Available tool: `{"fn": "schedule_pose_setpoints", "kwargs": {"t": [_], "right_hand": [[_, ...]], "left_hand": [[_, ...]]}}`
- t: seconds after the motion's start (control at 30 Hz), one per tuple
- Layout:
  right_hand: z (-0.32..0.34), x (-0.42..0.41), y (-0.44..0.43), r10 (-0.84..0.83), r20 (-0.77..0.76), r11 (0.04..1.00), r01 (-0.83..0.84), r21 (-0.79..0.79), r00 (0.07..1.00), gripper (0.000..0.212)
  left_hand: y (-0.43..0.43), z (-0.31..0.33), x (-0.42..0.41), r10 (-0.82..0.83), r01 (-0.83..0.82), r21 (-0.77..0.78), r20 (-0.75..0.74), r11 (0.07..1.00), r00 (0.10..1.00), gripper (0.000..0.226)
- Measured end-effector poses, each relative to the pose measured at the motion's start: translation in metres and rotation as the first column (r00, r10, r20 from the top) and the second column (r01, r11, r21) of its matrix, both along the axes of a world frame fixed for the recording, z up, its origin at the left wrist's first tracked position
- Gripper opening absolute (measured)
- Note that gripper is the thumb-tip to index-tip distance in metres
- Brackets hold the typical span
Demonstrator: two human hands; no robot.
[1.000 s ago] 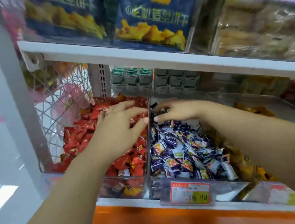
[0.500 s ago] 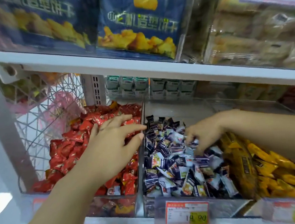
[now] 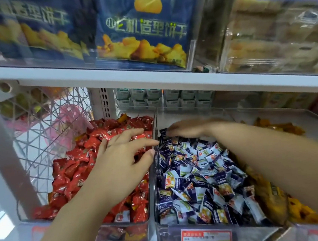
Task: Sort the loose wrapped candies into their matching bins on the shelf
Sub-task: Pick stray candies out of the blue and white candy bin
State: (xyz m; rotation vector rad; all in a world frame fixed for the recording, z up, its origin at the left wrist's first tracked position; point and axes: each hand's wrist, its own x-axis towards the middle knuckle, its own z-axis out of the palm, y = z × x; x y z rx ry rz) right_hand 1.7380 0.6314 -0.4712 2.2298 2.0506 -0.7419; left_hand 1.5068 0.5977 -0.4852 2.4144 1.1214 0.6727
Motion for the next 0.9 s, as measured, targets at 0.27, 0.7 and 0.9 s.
{"fn": "schedule_pose_setpoints", "kwargs": {"t": [0.27,0.7,0.9], "right_hand": [[-0.010,-0.004,-0.005,-0.117,-0.098,0.948,0.082,-0.308,0.988,0.075],[0.020,0.011,-0.060,0.211,0.054,0.930,-0.183,-0.320,0.976,0.046],[0.030,0.029,-0.079,0.305,0.188,0.910,-0.227,-0.347,0.934,0.041]], "left_hand": [[0.007,-0.008,-0.002,-0.013,0.012,0.060,0.016,0.998,1.000,0.051],[0.002,-0.004,-0.002,0.003,-0.003,0.022,-0.009,1.000,1.000,0.041],[0.003,-0.006,-0.001,0.001,-0.001,0.025,0.005,1.000,1.000,0.038]]}}
